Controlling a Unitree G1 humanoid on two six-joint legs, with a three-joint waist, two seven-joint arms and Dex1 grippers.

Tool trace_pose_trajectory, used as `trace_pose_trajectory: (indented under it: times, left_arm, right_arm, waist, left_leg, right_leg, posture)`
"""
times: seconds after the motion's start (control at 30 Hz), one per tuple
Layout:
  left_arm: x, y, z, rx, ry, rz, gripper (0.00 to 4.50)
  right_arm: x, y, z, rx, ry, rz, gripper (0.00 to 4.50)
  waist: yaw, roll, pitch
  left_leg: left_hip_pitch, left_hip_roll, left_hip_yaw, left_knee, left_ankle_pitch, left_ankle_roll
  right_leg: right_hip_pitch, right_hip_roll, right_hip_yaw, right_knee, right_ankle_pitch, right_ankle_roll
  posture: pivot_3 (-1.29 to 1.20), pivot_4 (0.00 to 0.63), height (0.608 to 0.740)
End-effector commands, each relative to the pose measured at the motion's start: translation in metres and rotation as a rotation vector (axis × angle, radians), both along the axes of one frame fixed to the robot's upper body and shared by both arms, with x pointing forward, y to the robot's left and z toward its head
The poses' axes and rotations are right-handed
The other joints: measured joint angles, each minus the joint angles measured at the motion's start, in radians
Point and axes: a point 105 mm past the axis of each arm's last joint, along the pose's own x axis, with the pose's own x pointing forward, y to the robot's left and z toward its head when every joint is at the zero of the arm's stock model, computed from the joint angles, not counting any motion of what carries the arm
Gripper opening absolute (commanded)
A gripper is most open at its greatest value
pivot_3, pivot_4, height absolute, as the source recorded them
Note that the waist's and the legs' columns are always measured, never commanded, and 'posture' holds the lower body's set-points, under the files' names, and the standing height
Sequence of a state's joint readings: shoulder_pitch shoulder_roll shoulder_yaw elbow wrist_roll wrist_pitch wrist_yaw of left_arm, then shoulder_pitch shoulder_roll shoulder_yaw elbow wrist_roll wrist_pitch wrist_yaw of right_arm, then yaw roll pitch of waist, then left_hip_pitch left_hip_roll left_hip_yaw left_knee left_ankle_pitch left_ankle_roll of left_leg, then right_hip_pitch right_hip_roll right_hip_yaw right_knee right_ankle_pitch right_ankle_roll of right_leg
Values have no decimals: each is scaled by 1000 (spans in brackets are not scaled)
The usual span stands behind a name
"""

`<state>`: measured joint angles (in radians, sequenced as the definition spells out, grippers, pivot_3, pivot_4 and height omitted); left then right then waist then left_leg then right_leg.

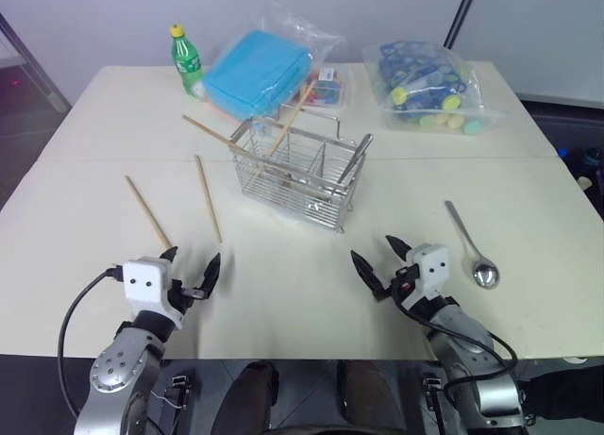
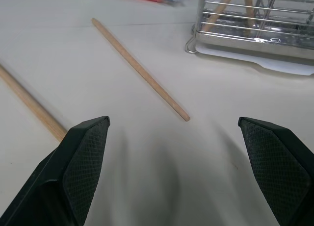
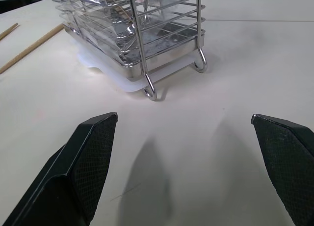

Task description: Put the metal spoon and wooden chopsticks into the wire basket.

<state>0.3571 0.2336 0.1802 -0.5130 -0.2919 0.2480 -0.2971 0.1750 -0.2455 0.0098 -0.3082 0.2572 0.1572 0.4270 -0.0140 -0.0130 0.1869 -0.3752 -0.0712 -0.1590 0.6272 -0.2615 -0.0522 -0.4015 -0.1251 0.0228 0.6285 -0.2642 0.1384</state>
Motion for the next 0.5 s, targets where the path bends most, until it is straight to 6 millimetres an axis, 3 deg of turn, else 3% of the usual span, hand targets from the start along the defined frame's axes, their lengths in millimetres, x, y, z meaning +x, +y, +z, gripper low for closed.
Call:
trace_pose_trajectory:
  times: [0.03,0.5]
  left_arm:
    - [-3,0,6,3,-27,1,4414]
    - [-4,-2,6,-9,-29,3,4414]
  right_arm:
    - [1,4,16,12,-58,15,4500]
    - [0,3,15,14,-53,14,4500]
  waist:
    - [0,0,0]
    - [0,0,0]
  left_leg:
    - [0,0,0,0,0,0]
    - [0,0,1,0,0,0]
  right_leg:
    - [0,0,0,0,0,0]
    - [0,0,1,0,0,0]
  posture:
    - [0,150,740]
    - [0,150,740]
